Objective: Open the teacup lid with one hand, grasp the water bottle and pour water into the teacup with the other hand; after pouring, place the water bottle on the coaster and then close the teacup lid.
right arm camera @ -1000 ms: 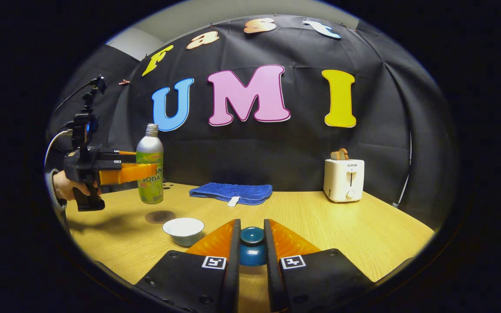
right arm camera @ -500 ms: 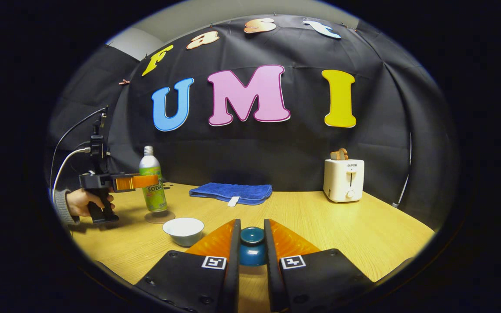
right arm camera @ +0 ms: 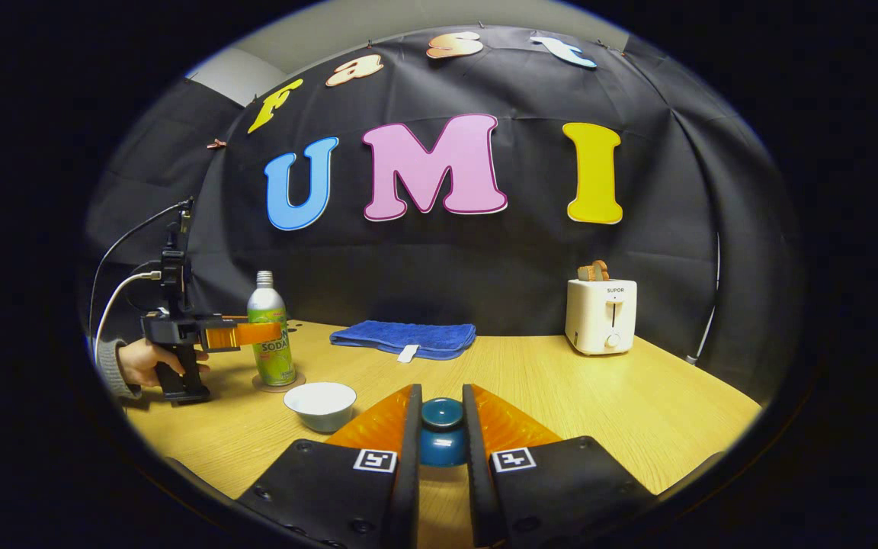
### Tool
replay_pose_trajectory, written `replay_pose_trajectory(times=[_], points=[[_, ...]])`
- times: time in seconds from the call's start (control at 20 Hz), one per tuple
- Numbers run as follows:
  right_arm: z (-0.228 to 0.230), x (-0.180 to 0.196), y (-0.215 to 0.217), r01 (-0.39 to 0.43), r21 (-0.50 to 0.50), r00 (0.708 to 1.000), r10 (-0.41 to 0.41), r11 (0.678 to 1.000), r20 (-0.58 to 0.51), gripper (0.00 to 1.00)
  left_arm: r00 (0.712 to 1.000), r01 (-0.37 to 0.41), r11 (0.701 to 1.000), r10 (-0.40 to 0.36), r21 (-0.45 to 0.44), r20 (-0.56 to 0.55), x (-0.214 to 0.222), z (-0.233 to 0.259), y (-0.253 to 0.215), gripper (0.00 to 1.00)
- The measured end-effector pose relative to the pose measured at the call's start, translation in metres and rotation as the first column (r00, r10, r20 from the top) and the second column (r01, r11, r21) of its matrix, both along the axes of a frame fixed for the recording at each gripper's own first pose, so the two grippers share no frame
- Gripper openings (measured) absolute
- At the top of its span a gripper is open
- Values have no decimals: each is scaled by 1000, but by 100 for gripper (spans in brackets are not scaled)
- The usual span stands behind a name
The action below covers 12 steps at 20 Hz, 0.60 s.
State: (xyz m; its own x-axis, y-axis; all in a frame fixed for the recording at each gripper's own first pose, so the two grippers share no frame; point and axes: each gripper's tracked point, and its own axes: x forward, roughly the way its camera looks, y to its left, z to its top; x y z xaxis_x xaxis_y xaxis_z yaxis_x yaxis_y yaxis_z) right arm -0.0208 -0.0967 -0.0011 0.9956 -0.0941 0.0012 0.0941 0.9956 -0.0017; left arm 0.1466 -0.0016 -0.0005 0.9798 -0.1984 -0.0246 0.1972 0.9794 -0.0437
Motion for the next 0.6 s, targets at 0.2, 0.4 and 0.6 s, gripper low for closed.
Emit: replay_pose_trajectory(times=[0.2,0.4,0.6], points=[[0,0,0,0,0,1000,0,1000,0,30,999,-36,999,36,22,9,-9,4,7,89],[0,0,1,0,0,1000,0,1000,0,30,999,-31,996,28,80,33,-42,2,1,89],[0,0,5,-14,1,1000,14,1000,1,30,998,-20,992,13,124,57,-73,1,-5,90]])
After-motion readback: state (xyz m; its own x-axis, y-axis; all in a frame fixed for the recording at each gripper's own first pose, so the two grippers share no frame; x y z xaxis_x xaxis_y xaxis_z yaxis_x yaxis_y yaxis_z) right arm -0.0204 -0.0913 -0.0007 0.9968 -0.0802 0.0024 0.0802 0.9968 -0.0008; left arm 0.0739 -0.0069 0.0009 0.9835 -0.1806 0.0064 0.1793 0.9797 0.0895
